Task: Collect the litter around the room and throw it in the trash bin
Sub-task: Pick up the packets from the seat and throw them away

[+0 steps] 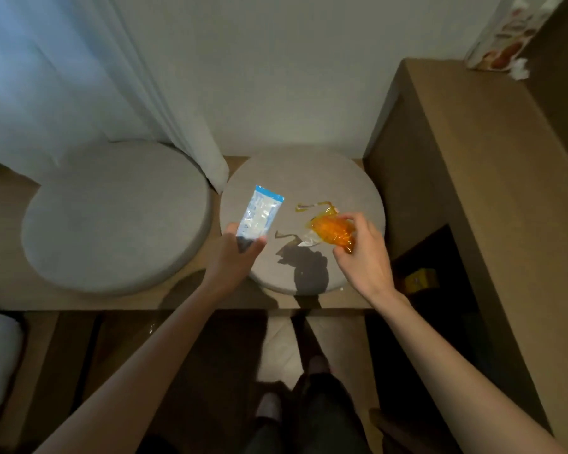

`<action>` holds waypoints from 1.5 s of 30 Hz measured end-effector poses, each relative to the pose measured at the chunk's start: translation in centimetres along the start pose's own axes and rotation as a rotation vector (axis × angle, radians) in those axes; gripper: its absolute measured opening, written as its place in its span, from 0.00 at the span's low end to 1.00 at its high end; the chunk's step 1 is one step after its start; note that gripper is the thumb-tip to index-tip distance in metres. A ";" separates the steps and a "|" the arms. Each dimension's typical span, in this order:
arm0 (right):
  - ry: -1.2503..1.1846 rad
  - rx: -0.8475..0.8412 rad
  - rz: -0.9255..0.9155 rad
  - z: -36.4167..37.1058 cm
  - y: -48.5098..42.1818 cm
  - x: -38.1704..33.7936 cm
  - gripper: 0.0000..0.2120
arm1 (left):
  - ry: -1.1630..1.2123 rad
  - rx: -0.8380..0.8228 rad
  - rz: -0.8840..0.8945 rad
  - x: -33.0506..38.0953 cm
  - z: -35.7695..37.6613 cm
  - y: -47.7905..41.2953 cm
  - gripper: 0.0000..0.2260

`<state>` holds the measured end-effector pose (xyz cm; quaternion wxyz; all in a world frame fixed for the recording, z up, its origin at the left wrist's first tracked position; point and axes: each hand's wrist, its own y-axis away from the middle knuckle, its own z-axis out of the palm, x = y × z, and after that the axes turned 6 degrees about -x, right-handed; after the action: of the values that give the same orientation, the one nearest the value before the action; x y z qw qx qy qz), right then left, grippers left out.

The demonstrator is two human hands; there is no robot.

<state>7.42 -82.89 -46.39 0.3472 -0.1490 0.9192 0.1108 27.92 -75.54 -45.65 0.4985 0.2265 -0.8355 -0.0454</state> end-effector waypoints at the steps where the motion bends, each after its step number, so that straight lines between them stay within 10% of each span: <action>1: -0.004 0.003 0.020 -0.3 2.0 0.1 0.25 | 0.003 -0.031 -0.003 -0.1 0.6 1.4 0.20; 25: -0.072 0.051 0.309 -2.3 46.2 10.8 0.26 | -0.069 -0.227 0.038 -4.8 17.4 39.1 0.19; 45: -0.172 0.310 0.802 9.0 60.2 24.6 0.25 | -0.073 -0.600 -0.075 -14.8 31.9 44.7 0.19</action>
<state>-25.84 -28.91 -63.45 0.3701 0.2831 0.8780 0.1098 -8.31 -34.13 -60.06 0.5107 0.0980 -0.7934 -0.3164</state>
